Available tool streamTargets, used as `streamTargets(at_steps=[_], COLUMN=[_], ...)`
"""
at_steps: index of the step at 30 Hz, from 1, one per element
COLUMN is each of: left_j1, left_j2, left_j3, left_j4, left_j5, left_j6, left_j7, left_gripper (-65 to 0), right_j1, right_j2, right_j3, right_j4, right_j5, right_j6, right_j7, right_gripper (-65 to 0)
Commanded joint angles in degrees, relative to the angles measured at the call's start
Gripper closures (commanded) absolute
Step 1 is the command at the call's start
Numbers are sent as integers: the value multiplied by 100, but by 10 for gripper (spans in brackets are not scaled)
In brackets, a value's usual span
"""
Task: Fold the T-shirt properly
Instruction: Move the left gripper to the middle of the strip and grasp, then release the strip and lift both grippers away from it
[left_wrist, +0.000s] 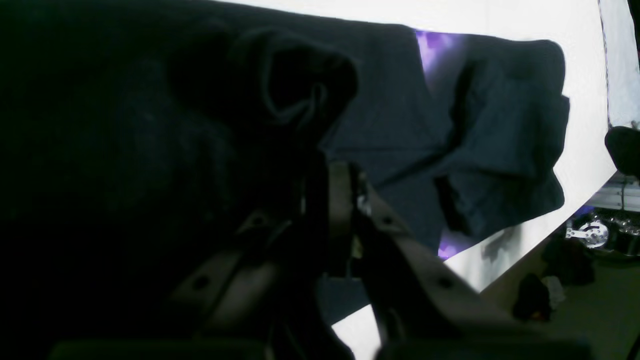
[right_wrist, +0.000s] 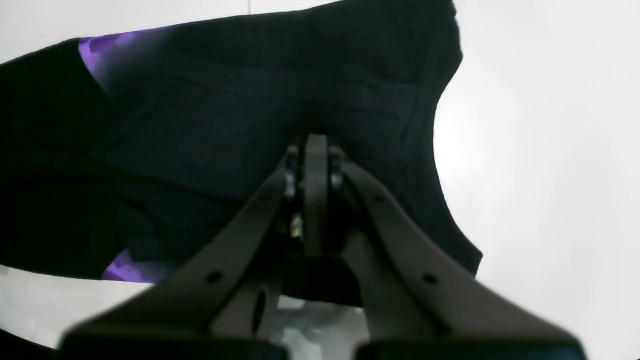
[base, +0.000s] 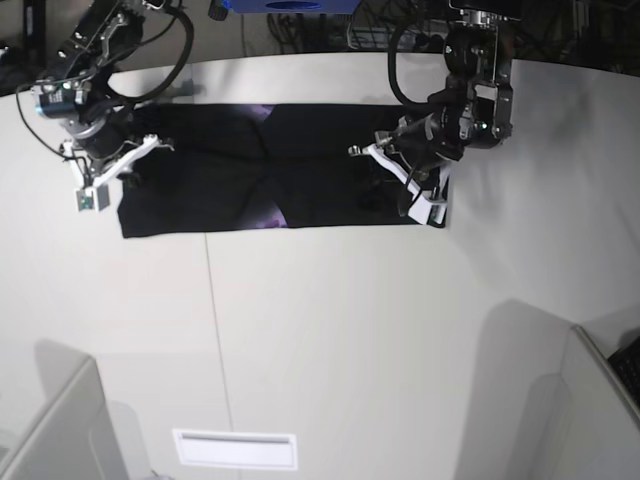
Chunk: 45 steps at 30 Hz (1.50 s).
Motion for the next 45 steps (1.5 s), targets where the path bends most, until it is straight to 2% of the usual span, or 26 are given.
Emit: streamTargets(at_steps=[1, 32, 33, 36, 39, 42, 45], left_j1=[-51, -253, -253, -262, -456, -596, -491], left_j2=[16, 33, 42, 42, 60, 68, 51], left_j3=[-3, -3, 49, 296, 788, 1069, 753], left_j4=[115, 53, 53, 53, 44, 27, 299], left_j5=[-110, -110, -110, -110, -110, -110, -119], left_j6=[-32, -32, -32, -32, -32, -32, -32], left_j7=[-73, -73, -73, -82, -90, -90, -82], left_gripper=[0, 0, -35, -230, -370, -428, -382], right_j1=[35, 35, 35, 35, 105, 193, 369], right_j2=[29, 20, 20, 29, 20, 37, 46], right_j3=[12, -23, -23, -14, 21, 21, 214], right_j4=[97, 97, 97, 88, 79, 18, 9], right_j5=[79, 79, 79, 79, 79, 79, 105], right_j6=[6, 6, 6, 6, 6, 6, 6], right_j7=[108, 99, 99, 99, 99, -59, -437], right_gripper=[0, 0, 0, 0, 0, 0, 0])
